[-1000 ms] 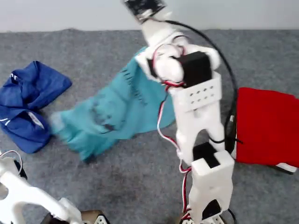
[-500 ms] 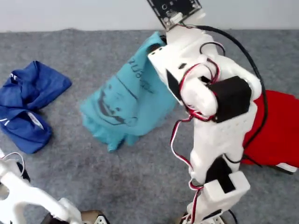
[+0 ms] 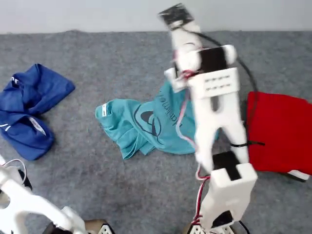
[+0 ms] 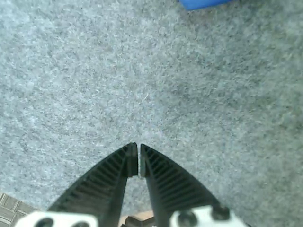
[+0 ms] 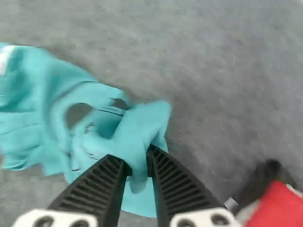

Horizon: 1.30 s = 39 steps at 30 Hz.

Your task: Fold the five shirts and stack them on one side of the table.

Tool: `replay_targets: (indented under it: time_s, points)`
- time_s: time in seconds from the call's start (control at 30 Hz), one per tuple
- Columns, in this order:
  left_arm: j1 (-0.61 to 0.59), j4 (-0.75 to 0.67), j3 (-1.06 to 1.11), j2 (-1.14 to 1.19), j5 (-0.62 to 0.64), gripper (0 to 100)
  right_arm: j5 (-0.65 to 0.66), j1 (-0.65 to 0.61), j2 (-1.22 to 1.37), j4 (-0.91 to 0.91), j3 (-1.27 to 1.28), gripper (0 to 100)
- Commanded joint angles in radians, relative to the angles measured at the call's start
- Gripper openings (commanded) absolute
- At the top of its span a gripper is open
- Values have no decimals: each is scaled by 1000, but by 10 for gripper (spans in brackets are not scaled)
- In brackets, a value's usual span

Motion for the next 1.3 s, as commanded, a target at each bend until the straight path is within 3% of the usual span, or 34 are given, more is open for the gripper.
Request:
replay_targets:
  time_s: [0.0, 0.13, 0.3, 0.5, 0.8, 0.9, 1.07, 1.27]
  points:
    - [2, -8, -4, 0, 0, 16, 9, -194, -136, -21, -89, 10]
    - [2, -8, -4, 0, 0, 16, 18, -392, -282, -25, -193, 10]
    - [2, -8, -2, 0, 0, 16, 9, -417, -446, -39, -351, 10]
    - [2, -8, -2, 0, 0, 16, 8, -213, -452, -16, -376, 10]
    - [2, -3, -2, 0, 0, 16, 17, 84, -125, -84, 92, 17]
    - [2, -2, -2, 0, 0, 16, 15, 159, 12, -148, 180, 76]
    - [2, -2, -2, 0, 0, 16, 15, 259, 131, -142, 115, 174]
    - [2, 0, -2, 0, 0, 16, 17, 274, 62, 41, -106, 186]
